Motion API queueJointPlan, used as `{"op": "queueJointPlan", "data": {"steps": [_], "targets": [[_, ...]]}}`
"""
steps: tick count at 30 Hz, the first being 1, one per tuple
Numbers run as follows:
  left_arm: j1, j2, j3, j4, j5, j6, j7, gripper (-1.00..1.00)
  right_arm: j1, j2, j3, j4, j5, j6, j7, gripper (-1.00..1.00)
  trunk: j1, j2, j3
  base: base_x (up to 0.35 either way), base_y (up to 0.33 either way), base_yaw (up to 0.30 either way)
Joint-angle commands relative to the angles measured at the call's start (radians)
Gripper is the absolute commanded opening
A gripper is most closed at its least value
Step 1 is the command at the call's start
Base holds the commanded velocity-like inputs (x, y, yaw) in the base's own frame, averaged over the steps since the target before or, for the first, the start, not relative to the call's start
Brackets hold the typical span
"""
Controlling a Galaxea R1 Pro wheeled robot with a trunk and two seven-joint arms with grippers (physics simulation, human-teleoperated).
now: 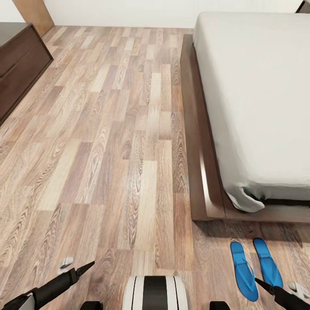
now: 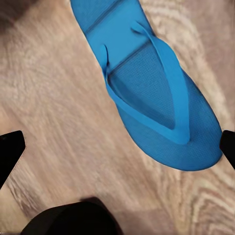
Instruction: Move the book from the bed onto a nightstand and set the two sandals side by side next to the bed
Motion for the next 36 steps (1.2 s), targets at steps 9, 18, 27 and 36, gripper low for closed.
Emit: {"op": "queueJointPlan", "data": {"steps": [9,18,27,36], "targets": [[0.0,0.0,-0.004,0.002,0.009,0.01,-0.003,1.0,0.0,0.001,-0.001,0.003,-0.007,-0.078,0.002,1.0,-0.004,0.002,0.034,0.0,0.0,0.0],[0.0,0.0,-0.004,0.002,0.009,0.01,-0.002,1.0,0.0,0.011,-0.001,0.004,-0.006,-0.134,-0.004,1.0,-0.008,0.004,0.069,0.0,0.0,0.0],[0.0,-0.001,-0.005,0.002,0.009,0.011,-0.001,1.0,0.0,0.012,0.0,0.039,-0.004,-0.14,-0.003,1.0,-0.012,0.006,0.104,0.0,0.0,0.0],[0.0,-0.002,-0.005,0.002,0.009,0.01,0.001,1.0,0.0,0.012,0.0,0.041,-0.004,-0.141,-0.007,1.0,-0.016,0.008,0.139,0.0,0.0,0.0]]}}
